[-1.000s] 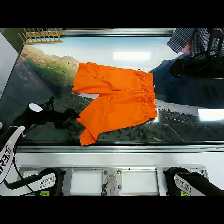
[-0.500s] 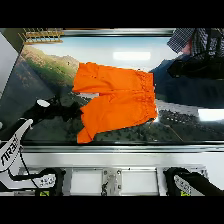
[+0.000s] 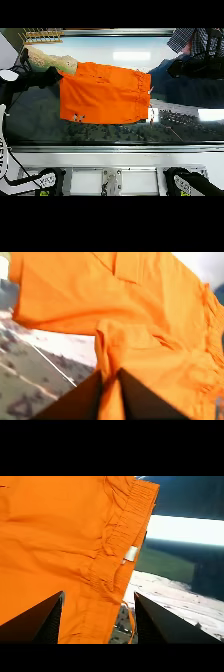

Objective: Fold the clothes and pants, and hang the long-sleeved shirts on hangers.

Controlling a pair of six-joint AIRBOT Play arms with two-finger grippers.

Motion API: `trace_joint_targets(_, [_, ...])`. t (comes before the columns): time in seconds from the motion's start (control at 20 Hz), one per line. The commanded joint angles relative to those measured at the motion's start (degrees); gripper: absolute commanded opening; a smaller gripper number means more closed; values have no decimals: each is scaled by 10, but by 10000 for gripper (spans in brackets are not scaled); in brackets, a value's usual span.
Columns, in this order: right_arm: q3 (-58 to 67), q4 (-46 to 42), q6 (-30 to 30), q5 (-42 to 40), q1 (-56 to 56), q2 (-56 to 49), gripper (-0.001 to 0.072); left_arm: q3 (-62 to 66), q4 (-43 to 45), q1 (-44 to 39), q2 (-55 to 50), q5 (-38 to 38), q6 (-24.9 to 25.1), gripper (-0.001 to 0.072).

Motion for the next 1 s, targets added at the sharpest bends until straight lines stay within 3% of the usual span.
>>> trace_joint_targets(0.0, [0, 0, 0, 0, 1, -1, 470, 68, 112, 11, -29, -6, -33, 560])
trace_joint_targets(0.1, [0, -2, 0, 3, 1, 0, 470, 78, 161, 28, -43, -56, -76, 548])
trace_joint_targets(0.25, [0, -2, 0, 14, 1, 0, 470, -23, 188, 62, -6, -79, -83, 547])
trace_joint_targets(0.55, [0, -2, 0, 15, 1, 0, 470, -299, 170, 128, 66, 16, -119, 547])
trace_joint_targets(0.8, [0, 1, 1, 19, 1, 0, 470, -320, 55, 127, 9, 85, -110, 547])
trace_joint_targets(0.95, [0, 0, 0, 26, 1, 0, 470, -292, 33, 110, -24, 96, -108, 547])
